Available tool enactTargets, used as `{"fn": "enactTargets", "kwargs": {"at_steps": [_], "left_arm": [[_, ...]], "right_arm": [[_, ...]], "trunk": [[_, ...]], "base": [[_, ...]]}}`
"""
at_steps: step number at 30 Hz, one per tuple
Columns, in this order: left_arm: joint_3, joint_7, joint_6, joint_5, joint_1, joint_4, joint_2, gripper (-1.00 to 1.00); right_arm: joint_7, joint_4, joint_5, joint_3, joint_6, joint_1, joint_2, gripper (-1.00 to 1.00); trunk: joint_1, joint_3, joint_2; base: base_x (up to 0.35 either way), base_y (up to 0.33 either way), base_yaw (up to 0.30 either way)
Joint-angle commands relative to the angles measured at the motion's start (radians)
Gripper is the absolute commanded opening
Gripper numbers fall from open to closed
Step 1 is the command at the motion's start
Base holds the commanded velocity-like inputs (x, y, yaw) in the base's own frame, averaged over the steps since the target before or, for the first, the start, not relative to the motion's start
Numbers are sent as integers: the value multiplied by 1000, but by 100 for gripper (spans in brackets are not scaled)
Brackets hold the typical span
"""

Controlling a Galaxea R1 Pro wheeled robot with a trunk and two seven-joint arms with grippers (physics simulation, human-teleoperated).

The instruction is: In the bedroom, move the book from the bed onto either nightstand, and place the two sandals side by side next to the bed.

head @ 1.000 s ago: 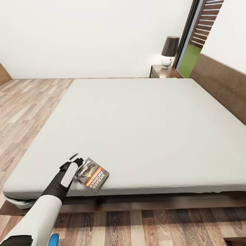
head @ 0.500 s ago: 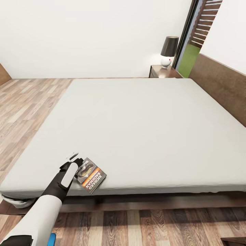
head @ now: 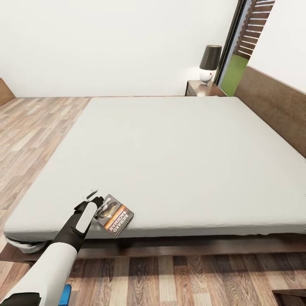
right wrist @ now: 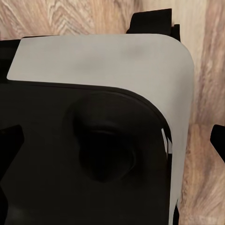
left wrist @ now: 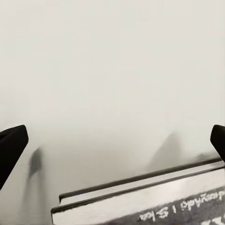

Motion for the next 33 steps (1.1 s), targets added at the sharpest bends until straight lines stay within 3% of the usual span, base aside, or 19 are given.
{"fn": "enactTargets", "kwargs": {"at_steps": [1, 33], "left_arm": [[1, 8, 4, 23, 0, 7, 0, 100], [1, 8, 4, 23, 0, 8, 1, 100]], "right_arm": [[2, 2, 7, -8, 1, -1, -1, 100], [2, 2, 7, -8, 1, -1, -1, 100]], "trunk": [[0, -1, 0], [0, -1, 0]], "base": [[-33, 0, 0], [-31, 0, 0]]}}
